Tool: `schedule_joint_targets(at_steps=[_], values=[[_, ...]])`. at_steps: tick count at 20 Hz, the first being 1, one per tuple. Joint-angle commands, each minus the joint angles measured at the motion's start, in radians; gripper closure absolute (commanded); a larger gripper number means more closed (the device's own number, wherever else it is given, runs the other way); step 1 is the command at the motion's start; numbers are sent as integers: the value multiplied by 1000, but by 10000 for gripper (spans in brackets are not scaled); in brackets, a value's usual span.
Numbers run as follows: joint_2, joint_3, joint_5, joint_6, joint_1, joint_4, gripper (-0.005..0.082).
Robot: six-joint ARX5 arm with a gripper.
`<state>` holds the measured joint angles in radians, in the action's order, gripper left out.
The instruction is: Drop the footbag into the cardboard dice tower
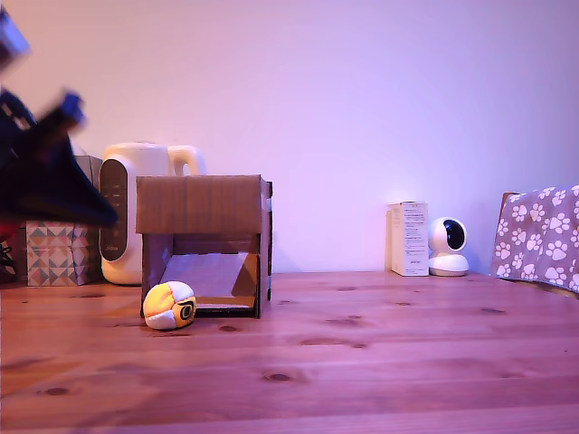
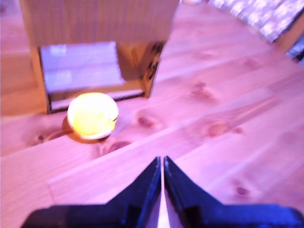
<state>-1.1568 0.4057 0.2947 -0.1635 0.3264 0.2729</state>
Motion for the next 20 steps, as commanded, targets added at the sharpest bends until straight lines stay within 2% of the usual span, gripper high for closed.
schedule_joint_targets(at_steps=[1, 3, 4, 5, 6, 7, 8, 9, 13, 20], values=[[-35, -9, -6, 7, 3, 58, 788], [-79, -9, -5, 7, 3, 106, 771], [-97, -9, -5, 7, 3, 127, 677], [-115, -9, -8, 6, 3, 153, 447], [-131, -9, -13, 8, 3, 175, 151], [-144, -9, -27, 9, 3, 185, -48], [-158, -9, -39, 27, 4, 198, 30], [-175, -9, -61, 35, 4, 221, 47], [-249, -8, -94, 67, 4, 332, 47], [-404, 9, -106, 68, 4, 485, 47]])
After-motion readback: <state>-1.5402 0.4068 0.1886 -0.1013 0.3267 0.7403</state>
